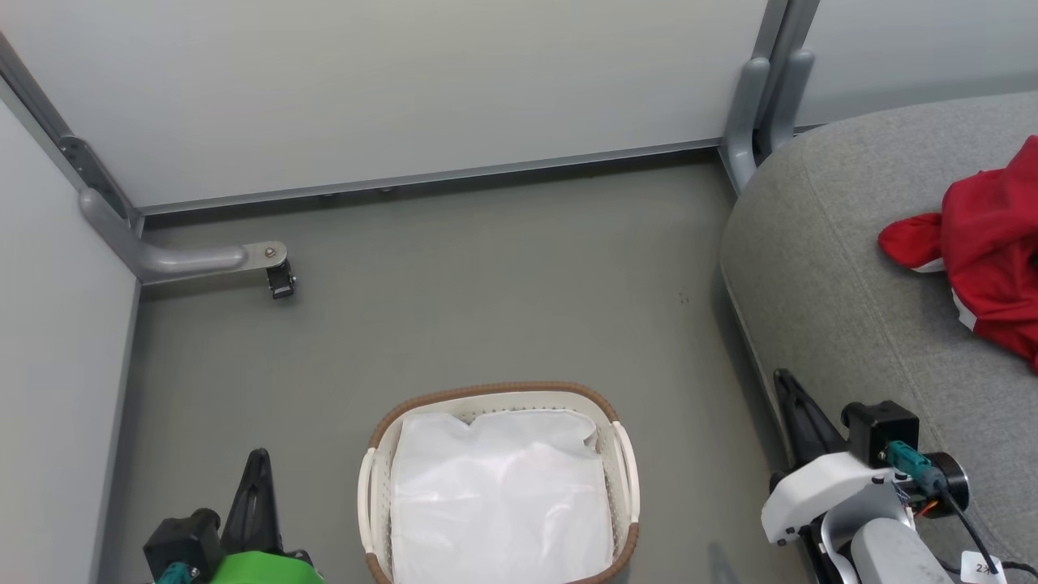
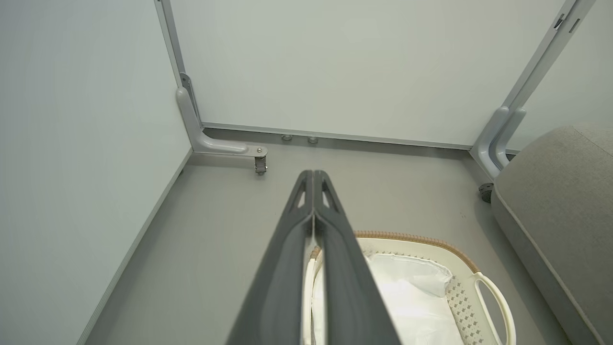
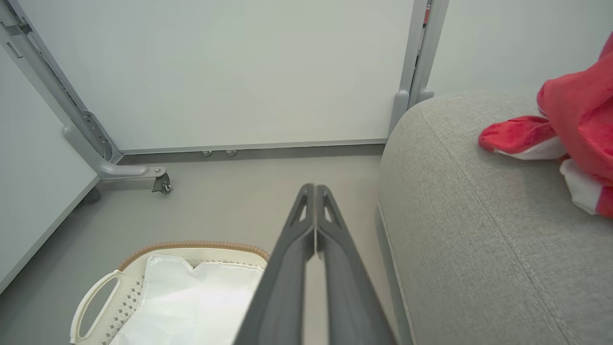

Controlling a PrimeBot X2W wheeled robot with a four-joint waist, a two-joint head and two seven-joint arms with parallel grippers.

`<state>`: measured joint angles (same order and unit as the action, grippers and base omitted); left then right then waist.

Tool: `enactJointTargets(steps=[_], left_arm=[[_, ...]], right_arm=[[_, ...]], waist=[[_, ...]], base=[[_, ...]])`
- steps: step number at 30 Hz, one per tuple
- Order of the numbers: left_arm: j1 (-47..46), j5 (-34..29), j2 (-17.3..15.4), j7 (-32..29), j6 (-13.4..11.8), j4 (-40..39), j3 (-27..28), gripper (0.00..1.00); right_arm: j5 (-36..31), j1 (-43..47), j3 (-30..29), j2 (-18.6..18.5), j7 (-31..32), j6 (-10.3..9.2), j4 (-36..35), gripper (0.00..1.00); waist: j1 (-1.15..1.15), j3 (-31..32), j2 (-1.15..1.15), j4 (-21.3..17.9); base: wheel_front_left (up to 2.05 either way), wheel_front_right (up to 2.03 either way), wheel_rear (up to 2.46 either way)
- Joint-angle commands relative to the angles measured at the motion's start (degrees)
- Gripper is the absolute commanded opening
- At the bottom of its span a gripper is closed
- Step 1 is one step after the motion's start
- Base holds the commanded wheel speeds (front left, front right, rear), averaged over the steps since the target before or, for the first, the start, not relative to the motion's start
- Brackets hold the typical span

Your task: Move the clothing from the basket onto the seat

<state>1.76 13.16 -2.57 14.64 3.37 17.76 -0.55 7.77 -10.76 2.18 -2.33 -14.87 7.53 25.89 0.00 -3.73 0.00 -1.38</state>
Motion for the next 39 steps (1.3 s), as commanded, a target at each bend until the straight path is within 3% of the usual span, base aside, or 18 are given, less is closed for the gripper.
enactJointTargets(steps=[1,22,39], left_arm=[[-0.4,2.0,-0.1,-0.7,0.1,-0.3,0.3,0.0],[-2.6,22.9,-0.1,-6.1,1.2,-1.4,2.1,0.0],[-4.0,36.2,-0.2,-9.7,1.9,-2.1,3.3,0.0]], right_arm=[[2.1,-0.6,-0.5,-0.1,0.6,0.0,-0.6,0.0],[24.5,1.0,-2.6,-0.2,6.1,-0.01,-4.0,0.0],[38.7,1.8,-4.1,-0.3,9.7,-0.02,-5.9,0.0]], waist=[[0.0,0.0,0.0,0.0],[0.0,0.6,0.0,0.2],[0.0,1.1,0.0,0.4]], base=[[0.0,0.0,0.0],[0.0,0.0,0.0],[0.0,0.0,0.0]])
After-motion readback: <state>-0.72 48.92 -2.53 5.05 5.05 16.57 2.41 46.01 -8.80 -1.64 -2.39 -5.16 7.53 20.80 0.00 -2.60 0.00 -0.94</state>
